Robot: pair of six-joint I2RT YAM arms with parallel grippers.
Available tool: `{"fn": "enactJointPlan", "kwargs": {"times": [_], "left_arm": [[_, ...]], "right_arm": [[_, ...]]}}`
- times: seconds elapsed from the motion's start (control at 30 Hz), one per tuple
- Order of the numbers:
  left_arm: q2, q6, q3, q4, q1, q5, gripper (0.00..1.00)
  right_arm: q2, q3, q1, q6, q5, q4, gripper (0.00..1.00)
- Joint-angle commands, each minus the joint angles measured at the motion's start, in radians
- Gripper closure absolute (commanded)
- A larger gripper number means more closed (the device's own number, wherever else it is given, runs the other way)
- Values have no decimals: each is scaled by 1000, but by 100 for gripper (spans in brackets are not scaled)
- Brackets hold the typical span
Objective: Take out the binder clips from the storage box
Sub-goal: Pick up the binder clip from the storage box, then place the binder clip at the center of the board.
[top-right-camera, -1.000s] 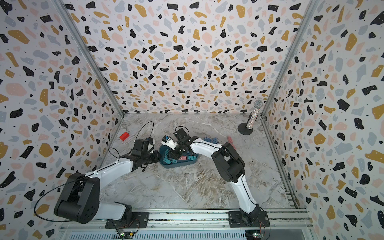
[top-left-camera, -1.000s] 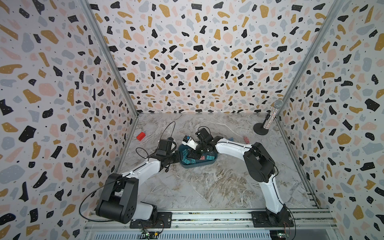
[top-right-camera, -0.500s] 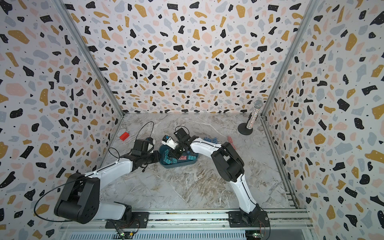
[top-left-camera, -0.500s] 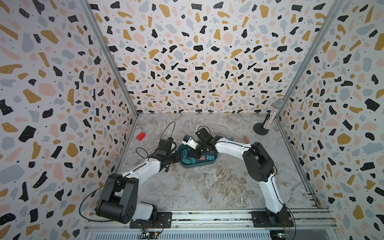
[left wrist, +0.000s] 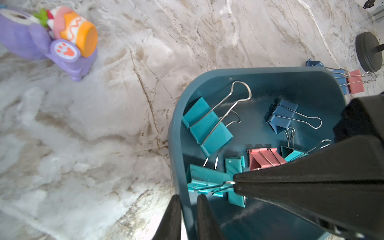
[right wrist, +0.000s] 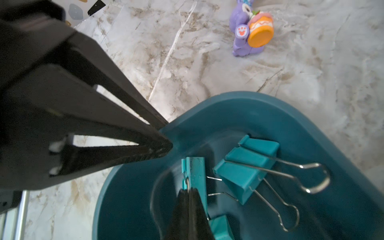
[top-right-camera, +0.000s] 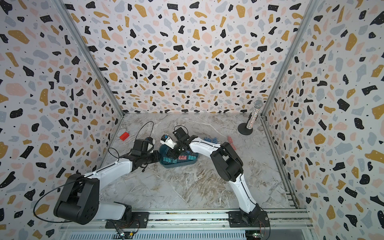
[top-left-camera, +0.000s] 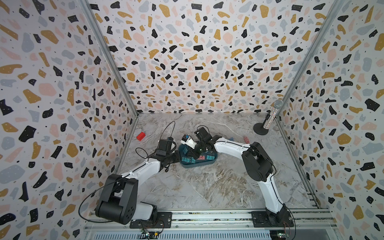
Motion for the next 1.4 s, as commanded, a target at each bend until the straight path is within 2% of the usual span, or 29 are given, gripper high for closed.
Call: {"fn": "enactJointPlan", "kwargs": {"times": [0.0, 0.9, 1.37], "left_arm": [[-27, 0, -10, 24, 0, 3, 81], [-29, 0, -16, 23, 0, 3, 81], [-28, 1, -15, 23, 0, 2, 81]], "right_arm": [[-25, 5, 5, 14, -1, 8, 99], [-234, -82, -43, 81, 36, 11, 100], [-419, -269, -162, 194, 97, 121, 100]]}}
